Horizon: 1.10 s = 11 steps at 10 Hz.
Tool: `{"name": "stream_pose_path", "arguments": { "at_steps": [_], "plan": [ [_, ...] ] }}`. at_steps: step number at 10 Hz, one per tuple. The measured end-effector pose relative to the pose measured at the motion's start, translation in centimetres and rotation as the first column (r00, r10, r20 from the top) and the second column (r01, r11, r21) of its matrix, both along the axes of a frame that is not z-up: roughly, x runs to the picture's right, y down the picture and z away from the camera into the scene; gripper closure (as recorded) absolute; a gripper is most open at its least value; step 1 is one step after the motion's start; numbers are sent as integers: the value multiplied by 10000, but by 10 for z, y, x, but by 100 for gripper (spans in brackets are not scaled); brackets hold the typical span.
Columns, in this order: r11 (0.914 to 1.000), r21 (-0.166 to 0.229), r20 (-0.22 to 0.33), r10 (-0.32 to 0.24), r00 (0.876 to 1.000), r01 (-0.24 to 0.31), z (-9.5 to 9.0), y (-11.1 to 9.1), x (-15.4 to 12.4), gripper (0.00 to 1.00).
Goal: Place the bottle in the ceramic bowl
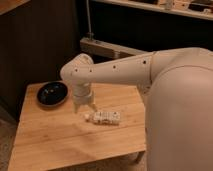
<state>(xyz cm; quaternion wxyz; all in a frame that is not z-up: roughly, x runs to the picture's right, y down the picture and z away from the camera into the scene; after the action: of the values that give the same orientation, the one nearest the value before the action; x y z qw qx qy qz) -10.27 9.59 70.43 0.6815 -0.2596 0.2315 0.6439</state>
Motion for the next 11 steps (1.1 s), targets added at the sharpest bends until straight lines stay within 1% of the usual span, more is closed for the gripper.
{"name": "stream_pose_path", "arguments": {
  "at_steps": [6, 8, 9, 11],
  "plan": [
    [10000, 48, 0, -47, 10000, 47, -2, 0, 1, 35],
    [9985, 540, -255, 59, 9997, -46, -6, -8, 11, 35],
    [9954, 959, -463, 89, 9989, -44, -12, -21, 29, 35],
    [9826, 1847, -767, 319, 9965, -173, -25, -57, 86, 35]
  ]
}}
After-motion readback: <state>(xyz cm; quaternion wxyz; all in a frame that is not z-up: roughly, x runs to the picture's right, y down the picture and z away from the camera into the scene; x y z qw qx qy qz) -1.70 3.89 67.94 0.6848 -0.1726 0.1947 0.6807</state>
